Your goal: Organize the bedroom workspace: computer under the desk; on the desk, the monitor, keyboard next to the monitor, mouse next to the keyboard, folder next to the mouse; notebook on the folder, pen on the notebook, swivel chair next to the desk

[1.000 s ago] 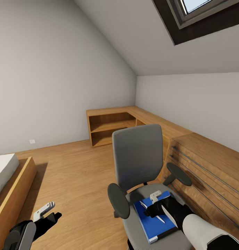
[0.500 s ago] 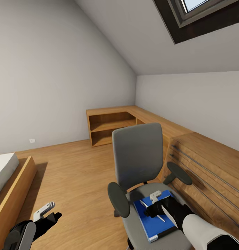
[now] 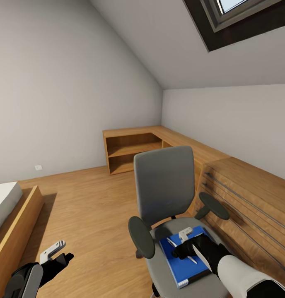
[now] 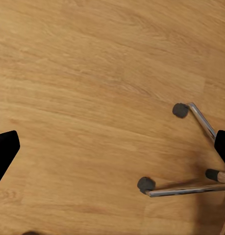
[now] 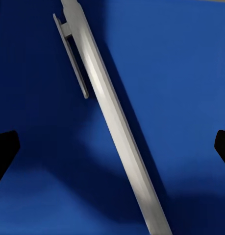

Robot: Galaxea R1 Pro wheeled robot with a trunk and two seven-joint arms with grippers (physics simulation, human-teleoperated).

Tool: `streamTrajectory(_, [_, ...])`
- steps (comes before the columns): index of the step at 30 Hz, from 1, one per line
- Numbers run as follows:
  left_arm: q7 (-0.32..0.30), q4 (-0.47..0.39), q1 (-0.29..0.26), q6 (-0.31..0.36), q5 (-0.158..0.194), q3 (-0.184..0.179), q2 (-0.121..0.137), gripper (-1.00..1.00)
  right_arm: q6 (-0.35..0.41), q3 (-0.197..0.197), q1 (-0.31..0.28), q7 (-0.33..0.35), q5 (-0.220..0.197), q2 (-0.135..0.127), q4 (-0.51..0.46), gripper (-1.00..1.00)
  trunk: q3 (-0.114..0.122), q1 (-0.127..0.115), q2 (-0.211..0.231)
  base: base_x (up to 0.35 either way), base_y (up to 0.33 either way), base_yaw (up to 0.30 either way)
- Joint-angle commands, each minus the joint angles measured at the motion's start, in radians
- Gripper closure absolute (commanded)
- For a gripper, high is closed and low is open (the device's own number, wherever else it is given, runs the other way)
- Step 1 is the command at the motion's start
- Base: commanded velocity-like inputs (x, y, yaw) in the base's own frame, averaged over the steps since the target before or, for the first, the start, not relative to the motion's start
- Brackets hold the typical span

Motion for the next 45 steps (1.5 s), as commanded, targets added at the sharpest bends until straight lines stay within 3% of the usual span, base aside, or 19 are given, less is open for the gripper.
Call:
streamTrajectory(1, [0.008,-0.001,-0.001,0.004,0.011,0.0,0.0,-1.0,0.006,0.004,0.0,0.002,-0.002,-0.001,-0.002,-1.0,-0.001,0.0,-0.001,0.0,0.0,0.0])
streamTrajectory(22, [0.008,-0.002,0.0,0.004,0.011,0.0,0.0,-1.0,0.006,0.004,0.0,0.002,-0.001,-0.001,-0.001,-1.0,-0.001,0.0,-0.001,0.0,0.0,0.0])
streamTrajectory(23, [0.008,-0.002,0.0,0.004,0.011,0.0,0.0,-1.0,0.006,0.004,0.0,0.002,-0.001,-0.001,-0.001,1.0,-0.001,0.0,-0.001,0.0,0.0,0.0])
streamTrajectory(45, [0.008,-0.002,0.0,0.005,0.011,0.001,0.0,-1.0,0.006,0.006,0.0,0.002,-0.001,-0.001,-0.001,1.0,-0.001,0.0,-0.001,0.0,0.0,0.0])
